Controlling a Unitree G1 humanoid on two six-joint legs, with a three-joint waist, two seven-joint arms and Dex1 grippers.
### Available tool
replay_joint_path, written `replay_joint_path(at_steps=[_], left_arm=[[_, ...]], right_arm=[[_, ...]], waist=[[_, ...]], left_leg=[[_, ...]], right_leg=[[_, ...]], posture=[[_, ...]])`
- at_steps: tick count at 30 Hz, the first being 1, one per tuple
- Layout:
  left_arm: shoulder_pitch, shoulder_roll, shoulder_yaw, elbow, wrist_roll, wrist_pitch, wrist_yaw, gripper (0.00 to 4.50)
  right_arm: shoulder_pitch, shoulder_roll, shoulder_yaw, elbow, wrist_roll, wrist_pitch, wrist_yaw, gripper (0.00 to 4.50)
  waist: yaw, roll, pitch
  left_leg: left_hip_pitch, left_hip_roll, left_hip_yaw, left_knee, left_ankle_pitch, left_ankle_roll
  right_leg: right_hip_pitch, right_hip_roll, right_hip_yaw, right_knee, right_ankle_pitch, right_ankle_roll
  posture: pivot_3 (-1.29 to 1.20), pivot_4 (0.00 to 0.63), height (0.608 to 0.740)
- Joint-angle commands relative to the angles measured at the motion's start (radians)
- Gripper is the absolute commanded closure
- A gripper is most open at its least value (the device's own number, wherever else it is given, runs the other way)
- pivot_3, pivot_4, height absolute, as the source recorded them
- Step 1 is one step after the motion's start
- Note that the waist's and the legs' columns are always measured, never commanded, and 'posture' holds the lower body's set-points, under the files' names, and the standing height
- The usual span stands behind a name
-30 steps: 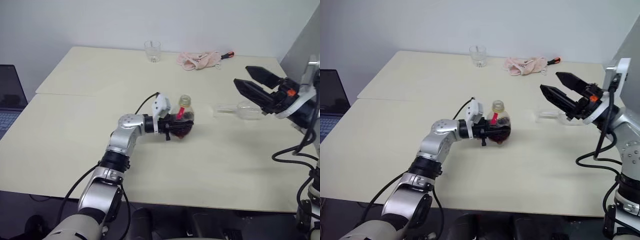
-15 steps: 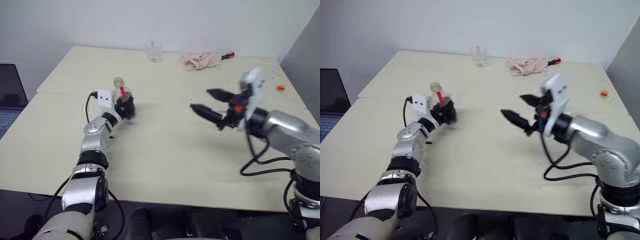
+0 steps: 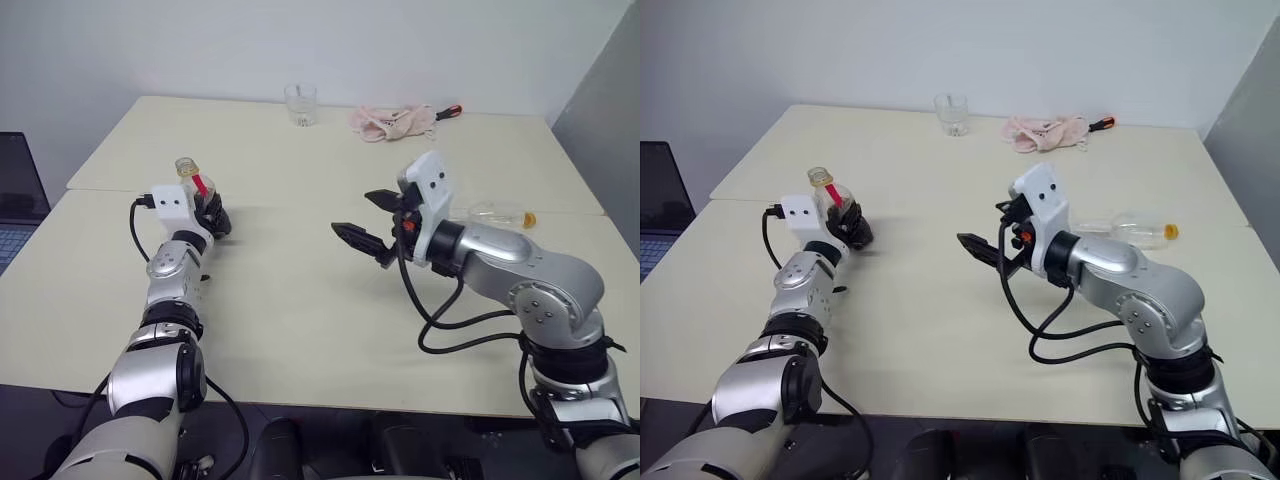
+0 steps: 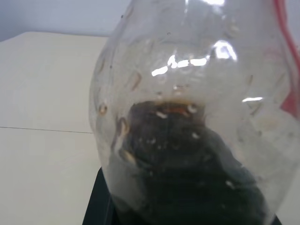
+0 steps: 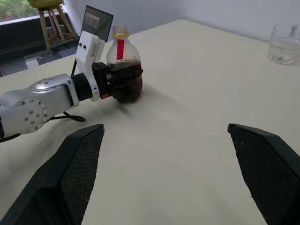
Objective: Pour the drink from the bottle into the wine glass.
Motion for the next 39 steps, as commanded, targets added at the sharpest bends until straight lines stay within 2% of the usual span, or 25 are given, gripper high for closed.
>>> replay_joint_path(at_steps=[1, 6, 7, 13, 23, 26, 29, 32, 36, 39], left_arm=[[0.038, -0.004, 0.022, 0.013, -0.012, 0.012, 0.011, 1.82], [0.063, -0.006, 0.028, -0.016, -0.022, 0.018, 0.011, 0.15], [0.071, -0.006, 0.03, -0.026, -0.024, 0.02, 0.012, 0.04], [0.165, -0.024, 0.05, -0.162, -0.068, 0.087, -0.013, 0.04], [0.666, -0.112, 0.047, -0.806, -0.148, 0.318, 0.025, 0.04], [0.793, -0.104, -0.002, -1.015, -0.19, 0.409, -0.05, 0.04], [0.879, -0.038, -0.103, -1.209, -0.247, 0.512, -0.209, 0.04], [0.835, 0.037, -0.205, -1.29, -0.241, 0.553, -0.34, 0.04], [0.609, 0.025, -0.287, -1.247, -0.27, 0.669, -0.402, 0.04], [0.536, 0.039, -0.344, -1.243, -0.275, 0.738, -0.472, 0.04]], right_arm=[[-0.023, 0.024, 0.014, -0.005, -0.041, 0.012, -0.018, 0.0], [-0.018, 0.021, -0.002, -0.005, -0.06, 0.029, 0.006, 0.0], [-0.016, 0.015, -0.011, -0.003, -0.06, 0.031, 0.011, 0.0], [0.012, -0.01, -0.076, 0.0, -0.054, 0.045, 0.028, 0.0], [0.128, -0.041, -0.196, -0.027, -0.026, 0.07, 0.04, 0.0], [0.19, -0.038, -0.303, -0.031, 0.021, 0.119, 0.007, 0.0], [0.223, 0.017, -0.432, -0.013, 0.09, 0.195, -0.069, 0.0], [0.22, 0.108, -0.545, 0.029, 0.145, 0.273, -0.171, 0.0], [0.12, 0.34, -0.791, 0.2, 0.283, 0.288, -0.459, 0.0], [0.066, 0.406, -0.875, 0.279, 0.35, 0.256, -0.59, 0.0]], waist=[[0.0, 0.0, 0.0], [0.001, 0.0, 0.0], [0.001, 0.0, 0.0], [0.001, 0.0, 0.0], [-0.019, 0.001, -0.005], [-0.018, 0.003, -0.006], [-0.017, 0.003, -0.006], [-0.014, 0.003, -0.006], [-0.009, 0.002, -0.006], [-0.016, 0.005, -0.008]], left_leg=[[0.0, 0.0, 0.0, 0.0, 0.0, 0.0], [-0.001, 0.0, 0.001, 0.0, 0.0, 0.0], [-0.001, 0.0, 0.001, 0.0, 0.0, 0.0], [-0.001, 0.0, 0.002, -0.001, 0.0, 0.0], [0.002, 0.001, 0.003, -0.002, 0.0, -0.001], [0.003, 0.0, 0.003, -0.003, 0.0, -0.001], [0.005, 0.0, 0.003, -0.002, 0.0, -0.001], [0.007, -0.001, 0.001, -0.003, 0.0, 0.0], [0.007, -0.002, -0.002, -0.002, 0.0, 0.0], [0.007, -0.003, -0.002, -0.002, 0.001, 0.001]], right_leg=[[0.0, 0.0, 0.0, 0.0, 0.0, 0.0], [0.0, 0.0, 0.0, -0.001, 0.0, -0.001], [0.0, -0.001, 0.0, -0.001, 0.0, -0.001], [-0.001, -0.001, 0.0, -0.002, 0.001, -0.001], [0.0, -0.003, 0.007, -0.002, 0.001, -0.001], [0.001, -0.003, 0.008, -0.002, 0.0, 0.001], [0.005, -0.003, 0.008, -0.003, -0.002, 0.003], [0.007, -0.003, 0.007, -0.003, -0.002, 0.003], [0.009, -0.001, 0.004, -0.003, -0.001, 0.002], [0.009, 0.001, 0.005, -0.005, 0.0, 0.002]], posture=[[0.0, 0.15, 0.74], [0.0, 0.15, 0.74], [0.0, 0.15, 0.74], [0.0, 0.15, 0.74], [0.0, 0.15, 0.74], [0.0, 0.15, 0.74], [0.0, 0.15, 0.74], [0.0, 0.15, 0.74], [0.0, 0.15, 0.74], [0.0, 0.15, 0.74]])
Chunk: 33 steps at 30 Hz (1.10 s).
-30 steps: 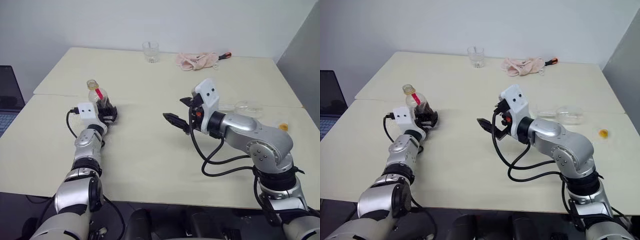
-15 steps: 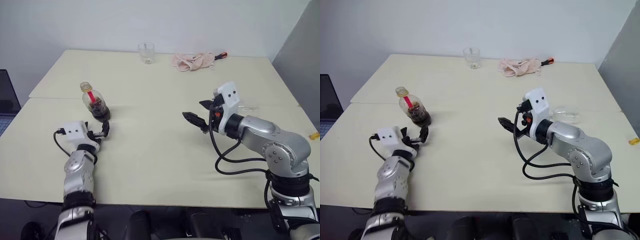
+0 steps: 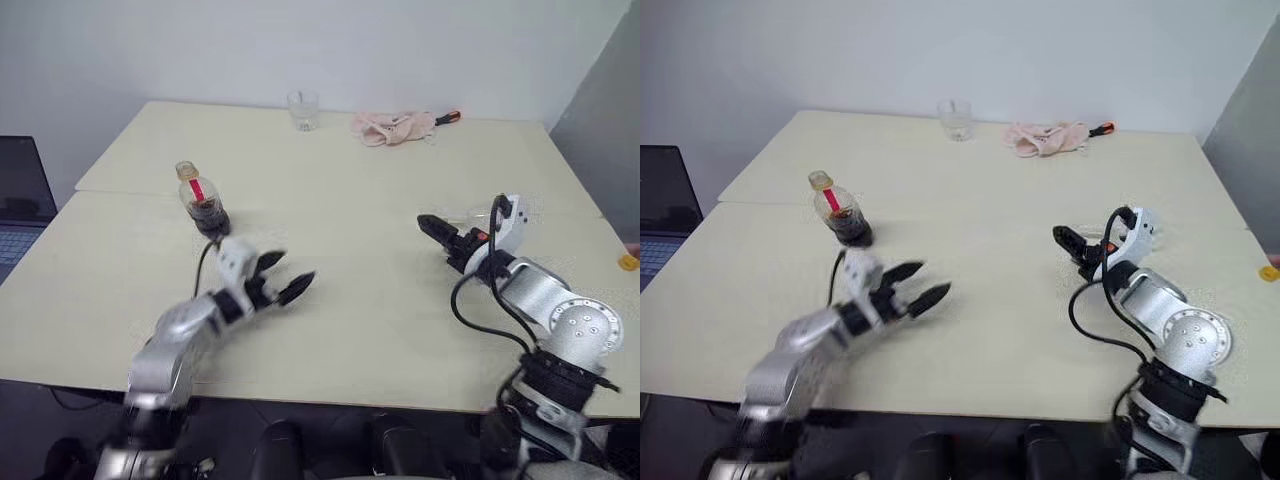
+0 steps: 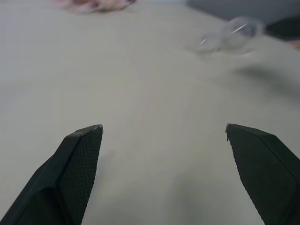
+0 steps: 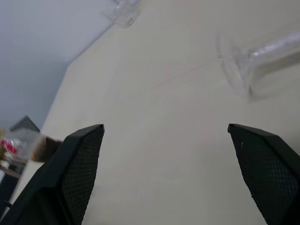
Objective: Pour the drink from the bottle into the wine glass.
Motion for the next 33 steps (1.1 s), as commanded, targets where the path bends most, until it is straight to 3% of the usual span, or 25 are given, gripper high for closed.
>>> replay_joint_path(at_steps=[1, 5, 9, 15, 23, 26, 28, 33], left_arm=[[-0.019, 0.021, -0.057, -0.012, -0.007, 0.059, -0.072, 0.04], [-0.059, 0.092, -0.133, -0.033, 0.062, 0.03, -0.168, 0.04], [-0.124, 0.096, -0.123, -0.011, 0.053, 0.038, -0.194, 0.04], [-0.157, 0.098, -0.122, 0.011, 0.081, 0.021, -0.2, 0.04], [-0.157, 0.12, -0.089, 0.018, 0.108, 0.009, -0.185, 0.04], [-0.163, 0.125, -0.082, 0.022, 0.118, 0.004, -0.178, 0.0], [-0.172, 0.128, -0.076, 0.027, 0.126, -0.002, -0.177, 0.0], [-0.188, 0.144, -0.057, 0.05, 0.121, -0.012, -0.197, 0.0]], right_arm=[[-0.048, 0.022, -0.094, 0.044, 0.1, -0.047, -0.132, 0.0], [-0.122, 0.055, -0.151, 0.187, 0.149, -0.196, -0.206, 0.0], [-0.176, 0.045, -0.176, 0.307, 0.153, -0.34, -0.244, 0.0], [-0.213, 0.01, -0.12, 0.494, 0.107, -0.462, -0.193, 0.0], [-0.29, -0.078, -0.085, 0.839, 0.007, -0.661, -0.014, 0.0], [-0.338, -0.122, -0.074, 0.979, -0.045, -0.749, 0.042, 0.63], [-0.348, -0.144, -0.078, 1.015, -0.054, -0.771, 0.054, 1.36], [-0.311, -0.172, -0.035, 0.893, -0.067, -0.7, 0.054, 3.12]], waist=[[-0.008, 0.002, -0.001], [-0.018, 0.003, -0.001], [-0.009, 0.003, -0.001], [-0.007, 0.003, -0.001], [-0.008, 0.003, -0.001], [-0.007, 0.003, -0.001], [-0.006, 0.003, -0.001], [-0.002, 0.003, 0.0]], left_leg=[[0.0, 0.0, 0.0, -0.001, 0.0, 0.0], [-0.005, 0.001, -0.001, -0.003, -0.002, 0.002], [-0.01, 0.001, -0.002, -0.004, -0.002, 0.002], [-0.009, 0.0, 0.0, -0.003, -0.002, 0.002], [-0.008, 0.0, 0.0, -0.002, -0.002, 0.002], [-0.007, 0.0, -0.001, -0.001, -0.002, 0.002], [-0.007, 0.0, 0.0, 0.0, -0.001, 0.002], [-0.008, 0.0, 0.0, 0.0, -0.001, 0.003]], right_leg=[[0.0, 0.0, 0.001, -0.002, 0.0, 0.0], [-0.003, 0.002, 0.004, -0.007, 0.0, -0.003], [-0.01, 0.002, 0.003, -0.005, 0.0, -0.003], [-0.009, 0.0, 0.003, -0.005, 0.0, -0.003], [-0.009, 0.001, 0.004, -0.001, 0.0, -0.002], [-0.008, 0.001, 0.004, 0.0, -0.001, -0.001], [-0.008, 0.001, 0.004, 0.0, 0.0, -0.001], [-0.008, 0.001, 0.004, 0.0, 0.0, -0.001]], posture=[[0.0, 0.15, 0.74], [0.0, 0.15, 0.74], [0.0, 0.15, 0.74], [0.0, 0.15, 0.74], [0.0, 0.15, 0.74], [0.0, 0.15, 0.74], [0.0, 0.15, 0.74], [0.0, 0.15, 0.74]])
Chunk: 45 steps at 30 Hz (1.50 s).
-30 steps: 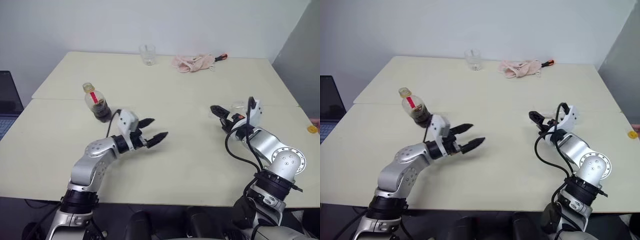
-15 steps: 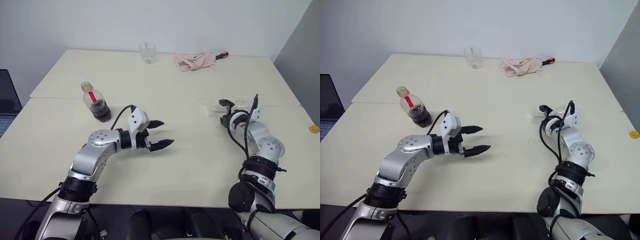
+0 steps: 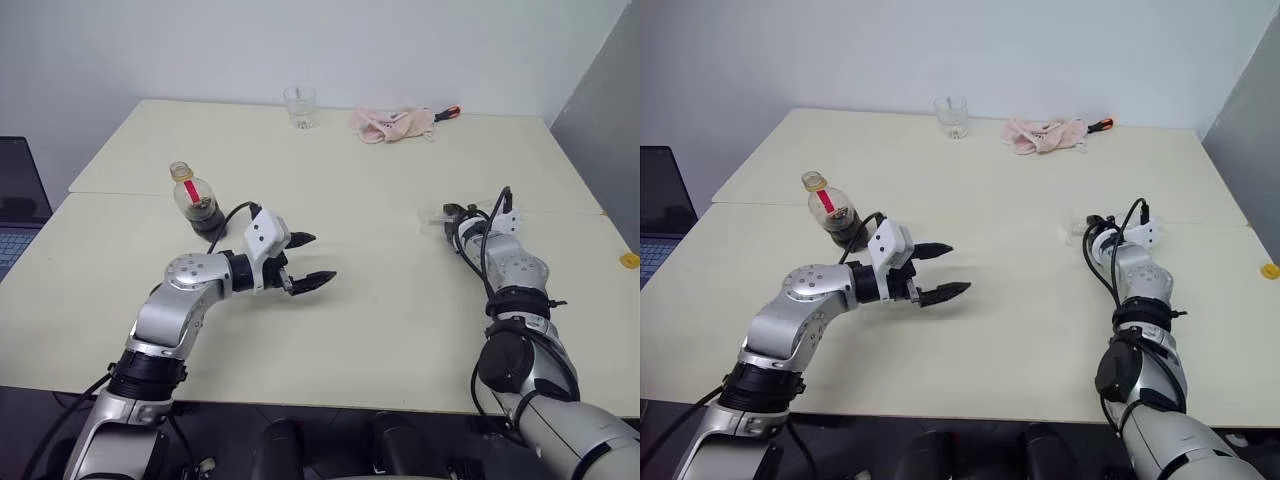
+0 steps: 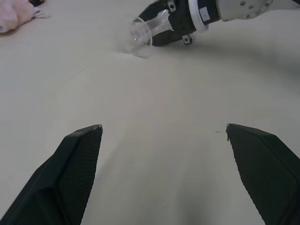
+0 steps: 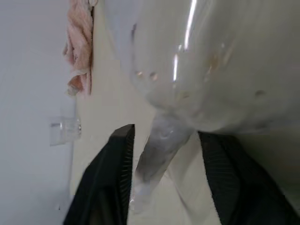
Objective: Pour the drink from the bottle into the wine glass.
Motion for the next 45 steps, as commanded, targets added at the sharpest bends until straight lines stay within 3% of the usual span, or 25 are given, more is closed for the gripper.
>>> replay_joint_path(at_steps=[1, 4, 8, 12, 16, 23, 30, 35, 45], left_arm=[[-0.024, 0.013, 0.035, -0.003, -0.006, -0.025, -0.016, 0.0], [-0.027, 0.008, 0.032, -0.002, -0.002, -0.022, -0.014, 0.0], [0.001, 0.015, 0.011, 0.009, 0.005, -0.003, -0.035, 0.0], [0.011, 0.031, -0.005, -0.001, -0.006, 0.036, -0.081, 0.0], [0.0, 0.011, -0.009, 0.029, 0.016, 0.031, -0.063, 0.0], [0.059, 0.046, 0.033, -0.04, 0.005, 0.068, -0.042, 0.0], [0.063, 0.025, 0.206, -0.07, -0.069, 0.052, 0.059, 0.0], [0.061, 0.033, 0.238, -0.11, -0.084, 0.042, 0.077, 0.0], [0.062, 0.211, 0.36, -0.24, -0.187, 0.159, 0.048, 0.0]], right_arm=[[0.027, -0.026, 0.039, -0.15, -0.012, 0.055, -0.008, 3.49], [0.072, -0.035, 0.183, -0.409, -0.058, 0.128, 0.044, 4.29], [0.202, -0.112, 0.603, -0.764, -0.364, -0.005, 0.248, 4.32], [0.261, -0.057, 0.763, -0.723, -0.55, -0.194, 0.326, 4.32], [0.231, 0.028, 0.882, -0.513, -0.766, -0.431, 0.296, 4.32], [0.117, 0.135, 0.894, -0.121, -0.908, -0.727, 0.285, 4.32], [0.183, 0.185, 0.885, -0.205, -0.859, -0.747, 0.419, 4.32], [0.204, 0.189, 0.896, -0.195, -0.893, -0.747, 0.455, 4.32], [0.198, 0.145, 0.884, -0.101, -0.927, -0.772, 0.51, 4.32]], waist=[[0.001, 0.0, 0.0], [0.002, 0.002, 0.001], [0.001, 0.004, 0.002], [-0.017, 0.003, 0.002], [-0.012, 0.003, 0.002], [-0.006, 0.002, 0.003], [0.0, 0.002, 0.003], [0.0, 0.002, 0.003], [-0.001, 0.002, 0.003]], left_leg=[[0.0, 0.0, 0.0, 0.0, 0.0, 0.0], [-0.001, 0.0, 0.0, -0.001, 0.0, 0.0], [-0.002, 0.0, 0.0, -0.002, 0.0, 0.0], [0.0, 0.002, -0.001, -0.002, 0.0, 0.0], [0.0, 0.003, -0.002, -0.002, 0.0, 0.0], [0.0, 0.0, 0.0, 0.001, 0.0, 0.0], [-0.001, 0.002, -0.001, -0.001, 0.0, -0.001], [-0.001, 0.001, 0.0, 0.0, 0.0, -0.001], [0.0, 0.001, -0.001, 0.0, 0.0, -0.001]], right_leg=[[0.0, 0.0, 0.0, 0.0, 0.0, 0.0], [-0.001, -0.001, 0.0, 0.0, 0.0, -0.001], [-0.003, -0.001, 0.0, -0.001, 0.0, -0.001], [-0.003, 0.003, 0.0, 0.0, -0.002, 0.0], [-0.003, 0.004, -0.001, 0.002, -0.002, -0.001], [-0.003, 0.0, 0.0, 0.002, 0.0, -0.002], [-0.003, 0.0, -0.001, 0.002, 0.0, -0.004], [-0.002, -0.001, -0.001, 0.002, 0.0, -0.005], [-0.002, 0.0, -0.001, 0.002, 0.0, -0.004]], posture=[[0.0, 0.15, 0.74], [0.0, 0.15, 0.74], [0.0, 0.15, 0.74], [0.0, 0.15, 0.74], [0.0, 0.15, 0.74], [0.0, 0.15, 0.74], [0.0, 0.15, 0.74], [0.0, 0.15, 0.74], [0.0, 0.15, 0.74]])
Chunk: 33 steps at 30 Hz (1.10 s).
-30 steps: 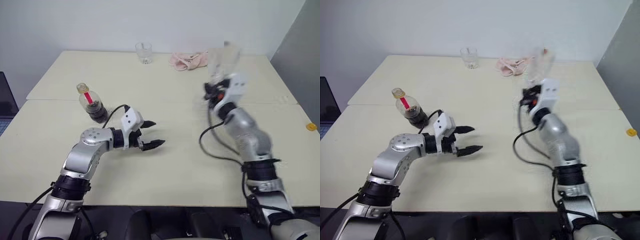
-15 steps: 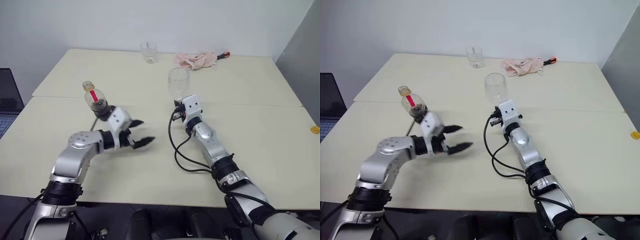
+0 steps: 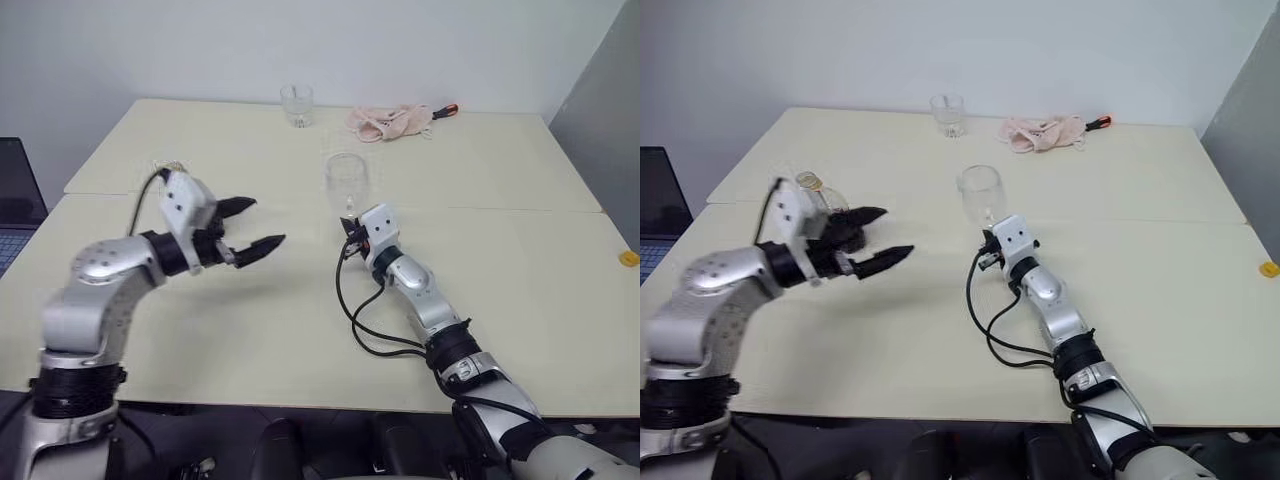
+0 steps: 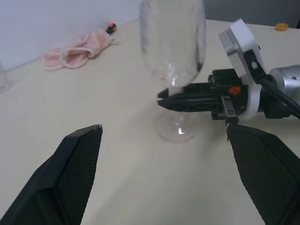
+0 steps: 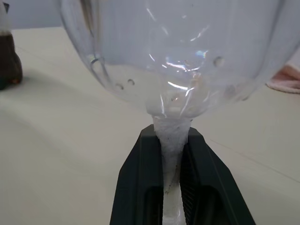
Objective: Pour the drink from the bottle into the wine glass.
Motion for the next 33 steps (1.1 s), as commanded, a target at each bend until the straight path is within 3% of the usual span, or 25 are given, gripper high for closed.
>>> replay_joint_path(at_steps=[1, 4, 12, 16, 17, 23, 26, 28, 30, 33], left_arm=[[0.011, 0.039, 0.044, -0.064, -0.028, 0.008, -0.008, 0.0], [0.041, 0.046, 0.044, -0.072, -0.025, 0.001, -0.01, 0.0], [0.079, 0.0, 0.042, -0.041, -0.009, -0.044, 0.029, 0.0], [0.134, -0.035, 0.053, 0.008, 0.001, -0.092, 0.033, 0.0], [0.151, -0.046, 0.058, 0.015, 0.007, -0.107, 0.043, 0.0], [0.287, -0.172, 0.15, 0.071, 0.054, -0.249, 0.186, 0.0], [0.335, -0.24, 0.23, 0.118, 0.036, -0.292, 0.263, 0.0], [0.356, -0.254, 0.247, 0.14, 0.048, -0.319, 0.284, 0.0], [0.342, -0.261, 0.249, 0.174, 0.059, -0.346, 0.305, 0.0], [0.265, -0.262, 0.255, 0.274, 0.087, -0.405, 0.352, 0.0]], right_arm=[[-0.023, 0.014, -0.007, 0.03, 0.002, -0.037, 0.048, 4.32], [-0.048, 0.02, -0.018, 0.076, -0.002, -0.047, 0.055, 4.32], [-0.089, -0.025, -0.054, 0.092, 0.001, -0.052, 0.082, 1.58], [-0.012, -0.079, -0.053, -0.11, 0.04, 0.062, 0.159, 0.19], [0.014, -0.098, -0.048, -0.176, 0.043, 0.101, 0.178, 0.02], [0.213, -0.338, -0.055, -0.66, 0.093, 0.523, 0.321, 0.02], [0.234, -0.578, -0.142, -0.874, 0.217, 0.775, 0.485, 0.02], [0.19, -0.726, -0.203, -0.966, 0.335, 0.916, 0.599, 0.02], [0.098, -0.806, -0.239, -1.028, 0.455, 1.025, 0.667, 0.02], [-0.123, -0.79, -0.291, -1.023, 0.619, 1.16, 0.668, 0.02]], waist=[[0.0, 0.0, 0.0], [-0.004, 0.0, 0.0], [-0.001, 0.0, 0.0], [0.001, 0.0, 0.0], [0.001, 0.0, 0.0], [0.011, 0.0, 0.0], [0.016, 0.001, 0.001], [0.015, 0.0, 0.001], [0.01, 0.0, 0.001], [0.005, -0.003, 0.0]], left_leg=[[0.0, 0.0, 0.0, 0.0, 0.0, 0.0], [0.001, 0.0, 0.001, 0.0, 0.0, 0.0], [0.001, 0.0, 0.0, 0.0, 0.0, 0.0], [0.001, 0.0, 0.001, 0.0, 0.0, 0.0], [0.001, 0.0, 0.001, 0.0, 0.0, 0.0], [0.0, 0.0, 0.001, 0.0, 0.0, -0.001], [0.0, 0.0, 0.001, 0.0, 0.0, -0.001], [0.001, 0.0, 0.002, 0.001, 0.0, 0.0], [0.003, 0.0, 0.001, 0.001, 0.0, 0.0], [0.006, 0.001, -0.001, 0.0, 0.0, 0.0]], right_leg=[[0.0, 0.0, 0.0, 0.0, 0.0, 0.0], [0.0, 0.0, 0.0, 0.0, 0.0, 0.0], [0.001, 0.0, 0.0, 0.0, 0.0, 0.0], [0.001, -0.001, 0.001, 0.0, 0.0, -0.001], [0.001, -0.001, 0.001, 0.0, 0.0, -0.001], [0.0, -0.004, 0.0, 0.0, 0.0, -0.001], [0.0, -0.003, 0.0, 0.0, -0.001, 0.001], [0.001, -0.004, 0.001, 0.0, -0.002, 0.003], [0.001, -0.003, 0.001, 0.0, -0.001, 0.003], [0.003, 0.0, 0.001, 0.0, 0.0, 0.001]], posture=[[0.0, 0.15, 0.74], [0.0, 0.15, 0.74], [0.0, 0.15, 0.74], [0.0, 0.15, 0.74], [0.0, 0.15, 0.74], [0.0, 0.15, 0.74], [0.0, 0.15, 0.74], [0.0, 0.15, 0.74], [0.0, 0.15, 0.74], [0.0, 0.15, 0.74]])
